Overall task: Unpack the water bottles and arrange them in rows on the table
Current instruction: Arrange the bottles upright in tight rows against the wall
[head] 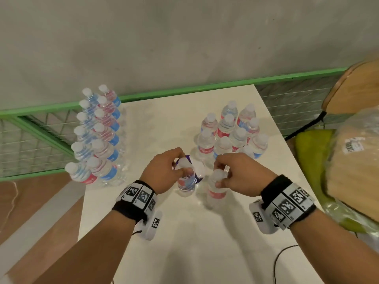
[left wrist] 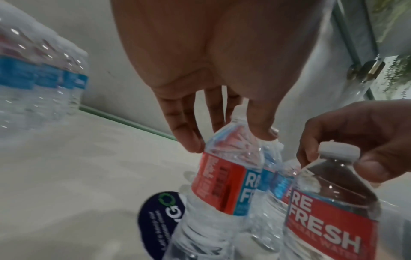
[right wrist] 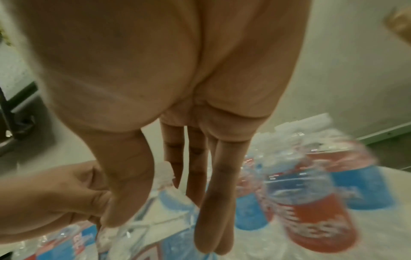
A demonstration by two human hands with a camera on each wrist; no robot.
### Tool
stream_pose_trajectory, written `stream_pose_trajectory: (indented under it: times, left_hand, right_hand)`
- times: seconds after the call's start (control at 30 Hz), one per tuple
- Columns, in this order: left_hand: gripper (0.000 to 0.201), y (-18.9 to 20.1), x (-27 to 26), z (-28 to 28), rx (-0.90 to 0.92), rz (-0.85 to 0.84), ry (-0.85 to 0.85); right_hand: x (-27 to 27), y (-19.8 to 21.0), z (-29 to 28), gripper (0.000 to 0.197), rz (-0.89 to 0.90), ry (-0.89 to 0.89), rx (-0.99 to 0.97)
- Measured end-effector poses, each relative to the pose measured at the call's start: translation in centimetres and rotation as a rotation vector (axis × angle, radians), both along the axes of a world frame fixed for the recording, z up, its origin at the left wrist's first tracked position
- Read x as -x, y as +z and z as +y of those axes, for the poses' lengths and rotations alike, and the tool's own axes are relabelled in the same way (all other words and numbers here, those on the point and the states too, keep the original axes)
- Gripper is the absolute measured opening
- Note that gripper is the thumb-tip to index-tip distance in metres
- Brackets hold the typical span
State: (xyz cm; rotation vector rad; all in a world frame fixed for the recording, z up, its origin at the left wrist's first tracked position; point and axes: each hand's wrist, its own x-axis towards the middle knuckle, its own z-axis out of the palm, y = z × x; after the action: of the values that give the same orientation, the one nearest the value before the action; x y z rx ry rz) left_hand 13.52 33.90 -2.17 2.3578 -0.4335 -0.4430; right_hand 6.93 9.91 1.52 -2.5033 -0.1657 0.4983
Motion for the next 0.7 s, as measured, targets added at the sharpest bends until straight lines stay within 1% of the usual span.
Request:
stream_pose_trajectory:
  times: [0.2, 0.3, 0.47, 0.7]
  left_hand:
    - [0.034, 0.7, -2.9, 5.6, -0.096, -0.092, 0.173]
    - [0.035, 0.7, -4.6, 7.3, -0.192, -0.113, 0.222]
    - [0.037, 0.6, -7.4, 8.0, -0.272, -0.105, 0.216]
    - [0.045, 0.8, -10.9, 8.4, -0.323, -0.105, 0.200]
  right_hand:
    - [-5.0, -0.3, 6.9, 0.024, -0.080, 0.100, -0.006]
    - [-8.1, -1.1, 10.2, 0.024, -0.105, 0.141, 0.035]
    - [-12.9, -1.9, 14.0, 0.028, -0.138, 0.109, 0.097]
    - [-18.1, -2.2, 15.7, 0.032, -0.154, 0.084, 0.136]
